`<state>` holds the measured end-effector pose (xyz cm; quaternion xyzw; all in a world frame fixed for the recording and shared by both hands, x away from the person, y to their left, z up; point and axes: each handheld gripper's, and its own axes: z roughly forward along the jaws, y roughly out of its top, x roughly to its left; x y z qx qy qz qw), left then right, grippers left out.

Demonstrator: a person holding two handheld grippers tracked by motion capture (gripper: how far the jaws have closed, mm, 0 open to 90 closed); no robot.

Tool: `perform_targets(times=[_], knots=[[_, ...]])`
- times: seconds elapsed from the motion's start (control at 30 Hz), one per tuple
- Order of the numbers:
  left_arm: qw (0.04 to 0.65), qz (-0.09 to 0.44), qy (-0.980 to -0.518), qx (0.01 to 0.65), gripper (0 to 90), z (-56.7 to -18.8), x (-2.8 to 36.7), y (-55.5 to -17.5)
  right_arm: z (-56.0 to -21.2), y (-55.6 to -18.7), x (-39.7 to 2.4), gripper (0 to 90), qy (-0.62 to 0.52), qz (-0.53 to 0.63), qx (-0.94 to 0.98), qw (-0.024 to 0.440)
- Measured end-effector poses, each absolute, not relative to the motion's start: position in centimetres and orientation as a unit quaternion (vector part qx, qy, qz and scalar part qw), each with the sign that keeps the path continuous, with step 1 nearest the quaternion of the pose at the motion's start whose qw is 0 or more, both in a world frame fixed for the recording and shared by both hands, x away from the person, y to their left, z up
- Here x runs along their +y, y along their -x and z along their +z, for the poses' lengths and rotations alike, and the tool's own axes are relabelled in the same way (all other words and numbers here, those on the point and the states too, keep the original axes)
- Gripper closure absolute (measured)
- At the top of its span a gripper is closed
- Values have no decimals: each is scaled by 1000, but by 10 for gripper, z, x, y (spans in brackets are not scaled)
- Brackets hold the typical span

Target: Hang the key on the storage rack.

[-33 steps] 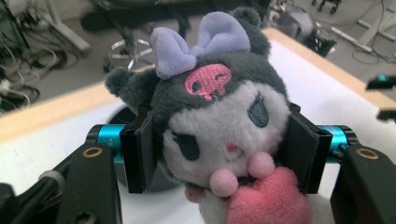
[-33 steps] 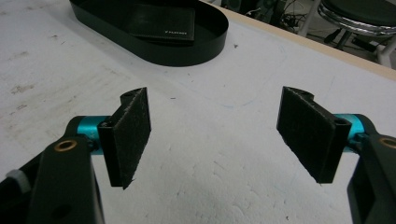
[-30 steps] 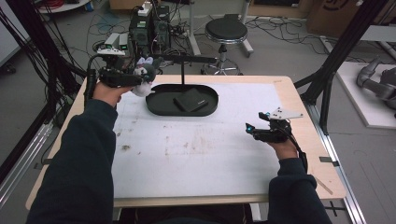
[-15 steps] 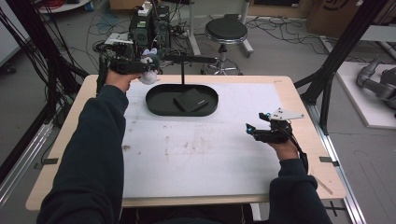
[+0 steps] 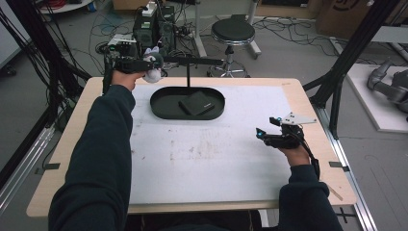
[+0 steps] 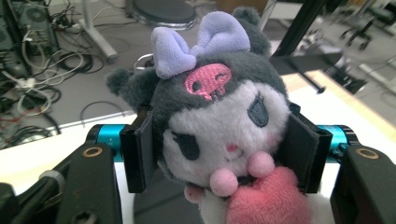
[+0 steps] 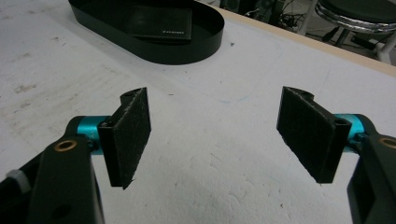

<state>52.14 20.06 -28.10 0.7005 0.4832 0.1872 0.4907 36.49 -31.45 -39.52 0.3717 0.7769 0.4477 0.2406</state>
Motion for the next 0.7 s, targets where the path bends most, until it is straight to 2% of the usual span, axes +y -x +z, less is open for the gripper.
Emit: perform_targets(times=[0.2,0.3,0.7], knots=[[465,210,-688,516,363,-299,210,-518,-395,-363,-313,265,-370,445,779,242],[456,203,-687,528,363,-317,213,-514,-395,-364,-313,265,-370,444,780,240],[415,211,-721,513,348,-354,185,-520,-397,-363,-311,265,-368,441,783,238]])
